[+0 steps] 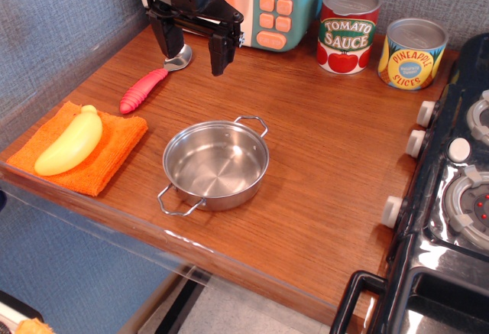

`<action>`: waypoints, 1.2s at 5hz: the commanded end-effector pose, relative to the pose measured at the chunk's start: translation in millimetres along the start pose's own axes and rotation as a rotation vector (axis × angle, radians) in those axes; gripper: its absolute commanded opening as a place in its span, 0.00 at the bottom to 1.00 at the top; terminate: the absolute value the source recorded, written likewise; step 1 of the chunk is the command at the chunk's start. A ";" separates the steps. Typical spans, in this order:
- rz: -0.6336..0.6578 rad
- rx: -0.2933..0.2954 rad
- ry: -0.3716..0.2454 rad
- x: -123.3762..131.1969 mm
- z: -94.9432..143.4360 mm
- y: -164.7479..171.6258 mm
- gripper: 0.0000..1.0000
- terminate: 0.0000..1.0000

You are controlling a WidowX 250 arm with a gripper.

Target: Put the banana inside the pot.

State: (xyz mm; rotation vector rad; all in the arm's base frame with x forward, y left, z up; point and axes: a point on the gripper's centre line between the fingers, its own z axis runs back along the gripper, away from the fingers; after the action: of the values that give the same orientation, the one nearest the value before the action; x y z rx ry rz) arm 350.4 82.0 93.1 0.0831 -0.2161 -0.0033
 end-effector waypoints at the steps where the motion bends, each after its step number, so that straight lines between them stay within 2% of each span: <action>1: 0.000 0.000 0.000 0.0 0.0 0.0 1.00 0.00; 3: 0.025 0.020 0.030 -33.8 4.6 22.6 1.00 0.00; 4: 0.038 0.050 0.057 -58.9 7.4 39.8 1.00 0.00; 5: 0.066 0.070 0.100 -84.3 1.8 60.9 1.00 0.00; 6: 0.109 0.098 0.136 -98.9 -7.8 79.1 1.00 0.00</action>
State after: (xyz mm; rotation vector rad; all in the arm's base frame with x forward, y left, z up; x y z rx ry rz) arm 254.8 160.8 60.2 0.1485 -0.0601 0.1237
